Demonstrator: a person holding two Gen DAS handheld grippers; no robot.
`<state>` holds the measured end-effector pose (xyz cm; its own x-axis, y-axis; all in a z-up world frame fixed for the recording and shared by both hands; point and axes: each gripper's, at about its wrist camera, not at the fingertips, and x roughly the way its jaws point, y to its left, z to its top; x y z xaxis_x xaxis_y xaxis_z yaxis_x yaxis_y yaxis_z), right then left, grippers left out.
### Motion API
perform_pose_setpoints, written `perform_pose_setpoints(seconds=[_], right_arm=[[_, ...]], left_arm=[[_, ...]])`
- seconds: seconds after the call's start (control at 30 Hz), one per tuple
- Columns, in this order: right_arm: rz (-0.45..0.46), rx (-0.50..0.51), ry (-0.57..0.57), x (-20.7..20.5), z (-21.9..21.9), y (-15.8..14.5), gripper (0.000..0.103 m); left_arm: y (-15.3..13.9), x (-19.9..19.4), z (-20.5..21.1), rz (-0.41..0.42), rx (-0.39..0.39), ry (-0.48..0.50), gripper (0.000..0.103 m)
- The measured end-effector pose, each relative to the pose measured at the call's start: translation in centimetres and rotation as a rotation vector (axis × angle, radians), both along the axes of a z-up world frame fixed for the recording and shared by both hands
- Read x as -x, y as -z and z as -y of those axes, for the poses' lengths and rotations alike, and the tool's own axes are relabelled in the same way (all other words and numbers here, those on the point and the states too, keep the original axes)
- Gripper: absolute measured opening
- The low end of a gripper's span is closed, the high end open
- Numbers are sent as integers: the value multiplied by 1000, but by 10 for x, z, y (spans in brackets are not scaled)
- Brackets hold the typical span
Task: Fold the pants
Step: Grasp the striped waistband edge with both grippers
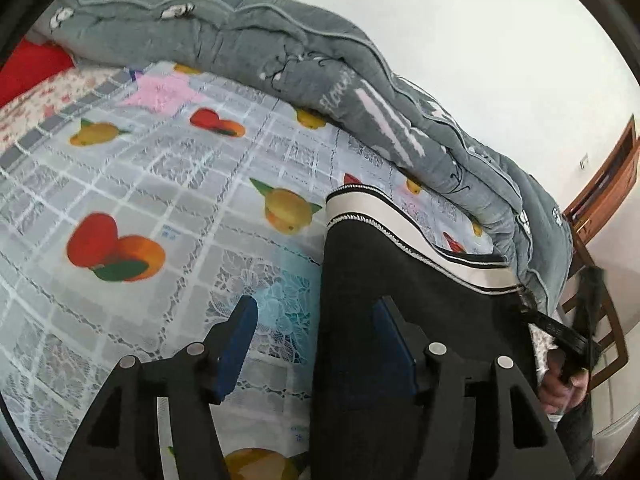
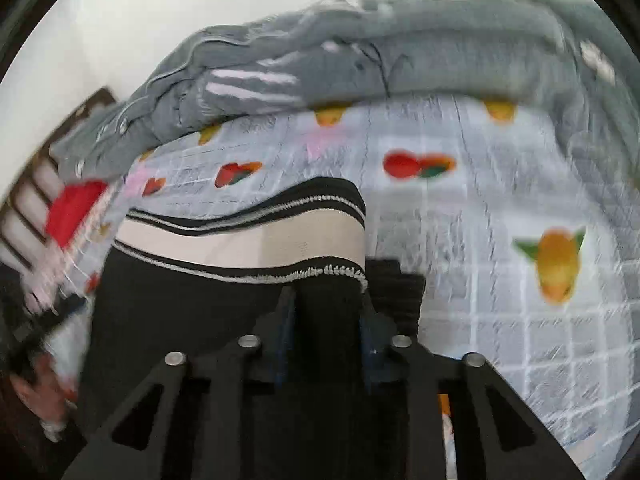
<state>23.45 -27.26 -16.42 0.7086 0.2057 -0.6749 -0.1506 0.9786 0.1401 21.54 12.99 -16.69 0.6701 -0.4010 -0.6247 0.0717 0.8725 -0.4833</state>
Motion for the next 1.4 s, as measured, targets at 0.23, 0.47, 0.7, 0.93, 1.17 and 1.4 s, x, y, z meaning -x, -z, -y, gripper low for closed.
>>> perform_pose_setpoints(seconds=[0.23, 0.47, 0.7, 0.93, 1.17, 1.4], right_arm=[[-17, -76, 157, 26, 45, 37, 17], [129, -9, 139, 46, 26, -25, 33], [20, 70, 102, -11, -11, 10, 41], [40, 152, 147, -27, -13, 29, 40], [65, 175, 133, -35, -17, 31, 41], [67, 175, 129, -38, -17, 33, 43]], left_arm=[[-14, -1, 15, 46, -70, 16, 59], [-37, -15, 73, 115, -219, 85, 59], [-31, -64, 136, 118, -313, 156, 60], [8, -82, 148, 63, -383, 110, 63], [14, -84, 152, 68, -415, 75, 64], [15, -88, 153, 65, -421, 66, 64]])
